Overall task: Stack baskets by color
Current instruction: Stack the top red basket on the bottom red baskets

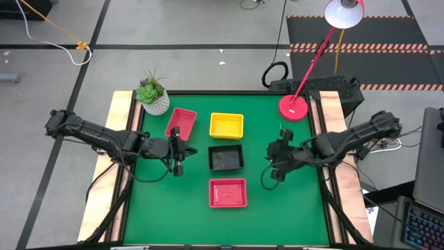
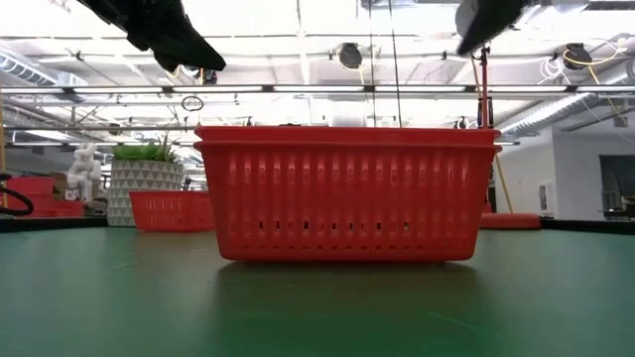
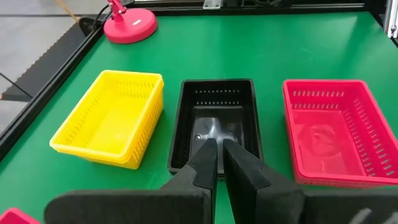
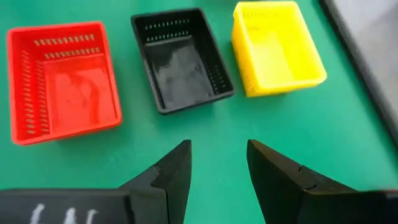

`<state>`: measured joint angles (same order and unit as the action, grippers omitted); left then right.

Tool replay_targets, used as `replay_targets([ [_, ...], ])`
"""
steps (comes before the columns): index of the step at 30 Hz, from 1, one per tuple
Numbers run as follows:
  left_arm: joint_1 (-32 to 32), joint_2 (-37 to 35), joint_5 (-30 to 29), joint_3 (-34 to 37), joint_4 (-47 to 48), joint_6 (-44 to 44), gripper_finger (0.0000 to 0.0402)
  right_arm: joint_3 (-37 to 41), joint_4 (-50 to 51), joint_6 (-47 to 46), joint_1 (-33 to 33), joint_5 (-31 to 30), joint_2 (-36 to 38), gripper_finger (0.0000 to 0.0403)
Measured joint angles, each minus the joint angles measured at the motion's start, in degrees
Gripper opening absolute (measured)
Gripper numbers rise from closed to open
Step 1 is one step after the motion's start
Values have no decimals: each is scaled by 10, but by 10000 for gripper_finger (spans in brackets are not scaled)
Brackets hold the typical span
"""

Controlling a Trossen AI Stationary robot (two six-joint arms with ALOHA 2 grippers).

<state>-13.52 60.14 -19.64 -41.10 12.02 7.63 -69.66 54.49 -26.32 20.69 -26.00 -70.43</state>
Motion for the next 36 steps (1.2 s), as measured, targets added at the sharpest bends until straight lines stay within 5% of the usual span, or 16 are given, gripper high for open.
replay_targets([
  [13, 13, 0, -40, -4, 39, 70, 26, 243, -250, -45, 64, -12, 57, 151],
  [36, 31, 6, -28, -177, 357, 154, 26, 250, -351, 43, 85, -57, 70, 151],
])
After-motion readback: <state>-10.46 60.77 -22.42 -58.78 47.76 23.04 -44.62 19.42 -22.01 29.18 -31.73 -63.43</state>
